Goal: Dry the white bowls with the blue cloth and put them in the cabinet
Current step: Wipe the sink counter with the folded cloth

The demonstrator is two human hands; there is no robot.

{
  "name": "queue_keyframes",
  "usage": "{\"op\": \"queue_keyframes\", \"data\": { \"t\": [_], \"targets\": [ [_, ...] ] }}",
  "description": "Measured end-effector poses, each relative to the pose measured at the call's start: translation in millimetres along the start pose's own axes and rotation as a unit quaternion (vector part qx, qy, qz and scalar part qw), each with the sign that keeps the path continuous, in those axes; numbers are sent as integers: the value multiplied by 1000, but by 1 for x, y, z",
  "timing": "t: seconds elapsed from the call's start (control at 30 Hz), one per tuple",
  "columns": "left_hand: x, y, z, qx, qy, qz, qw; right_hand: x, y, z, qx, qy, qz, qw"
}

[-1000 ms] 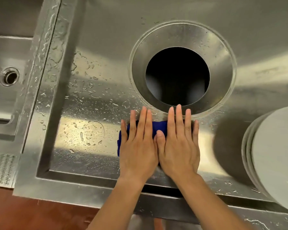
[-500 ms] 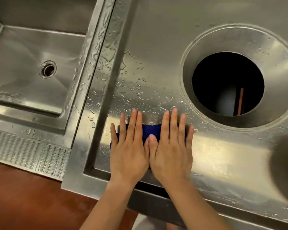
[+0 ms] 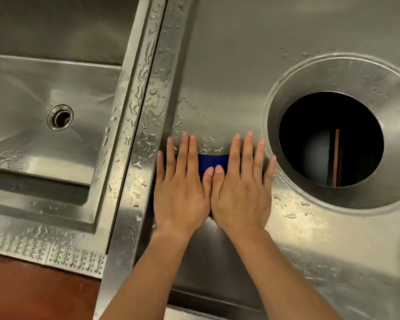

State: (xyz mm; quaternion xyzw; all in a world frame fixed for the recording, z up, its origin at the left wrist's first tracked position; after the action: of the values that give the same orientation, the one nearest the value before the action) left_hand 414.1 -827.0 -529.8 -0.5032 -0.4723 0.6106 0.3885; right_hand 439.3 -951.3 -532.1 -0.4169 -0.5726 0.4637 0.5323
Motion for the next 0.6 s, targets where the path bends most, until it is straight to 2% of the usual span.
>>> {"op": "queue_keyframes", "data": {
  "t": [0.6],
  "targets": [
    [-20, -8, -147, -23, -6, -19, 1000, 5, -1, -151, 9, -17, 10, 1000]
  ]
}}
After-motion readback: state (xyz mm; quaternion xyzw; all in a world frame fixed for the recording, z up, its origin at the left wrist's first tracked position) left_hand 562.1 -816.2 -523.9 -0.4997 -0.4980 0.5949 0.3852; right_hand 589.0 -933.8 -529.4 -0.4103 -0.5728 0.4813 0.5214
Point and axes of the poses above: each hand's wrist, its own z-axis away from the middle knuckle, its own y-axis out of the palm, x = y × z, the point moved 9 cm from there along -z, towards the middle knuckle, and after that the axes turned 4 degrees about z, right-handed, at the moved point
